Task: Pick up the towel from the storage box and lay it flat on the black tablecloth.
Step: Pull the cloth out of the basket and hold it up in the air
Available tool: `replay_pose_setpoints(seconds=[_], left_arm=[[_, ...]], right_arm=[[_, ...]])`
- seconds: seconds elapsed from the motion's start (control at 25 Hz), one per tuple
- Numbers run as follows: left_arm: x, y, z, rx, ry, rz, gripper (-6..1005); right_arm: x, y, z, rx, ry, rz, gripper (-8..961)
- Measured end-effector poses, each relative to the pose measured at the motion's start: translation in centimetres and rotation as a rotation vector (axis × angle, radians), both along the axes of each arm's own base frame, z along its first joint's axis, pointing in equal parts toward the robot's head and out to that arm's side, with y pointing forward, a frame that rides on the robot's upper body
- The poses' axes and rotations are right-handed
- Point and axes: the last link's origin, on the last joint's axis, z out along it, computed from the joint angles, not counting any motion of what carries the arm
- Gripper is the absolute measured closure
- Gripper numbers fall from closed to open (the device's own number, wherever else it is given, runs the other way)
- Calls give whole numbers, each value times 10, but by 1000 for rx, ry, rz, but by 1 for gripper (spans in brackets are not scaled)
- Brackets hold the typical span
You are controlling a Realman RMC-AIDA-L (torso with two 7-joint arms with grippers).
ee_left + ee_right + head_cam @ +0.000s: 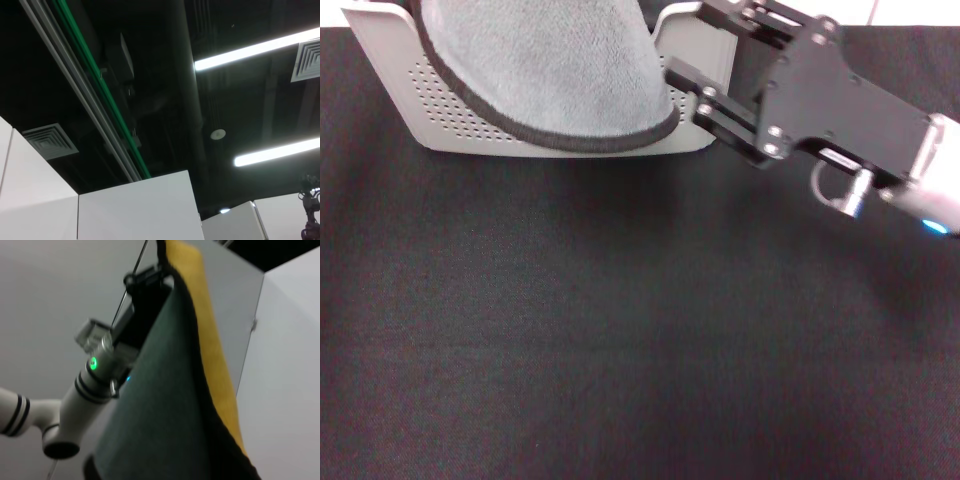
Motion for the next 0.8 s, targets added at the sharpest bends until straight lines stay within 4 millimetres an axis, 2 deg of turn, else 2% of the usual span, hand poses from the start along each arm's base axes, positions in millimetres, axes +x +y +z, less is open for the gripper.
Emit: replay_pose_setpoints(seconds=[0.12,0.4,0.8], left_arm=[[2,0,-1,-3,-1,-8,960],[4,-2,-2,-12,-1,-38,960],[6,-3,-6,-24,-18,-40,961]], right_arm=[[-6,8,-5,9,-33,-6,484],[-8,7,-5,16,-29,8,492],[-15,6,-16,5,-80,29,505]])
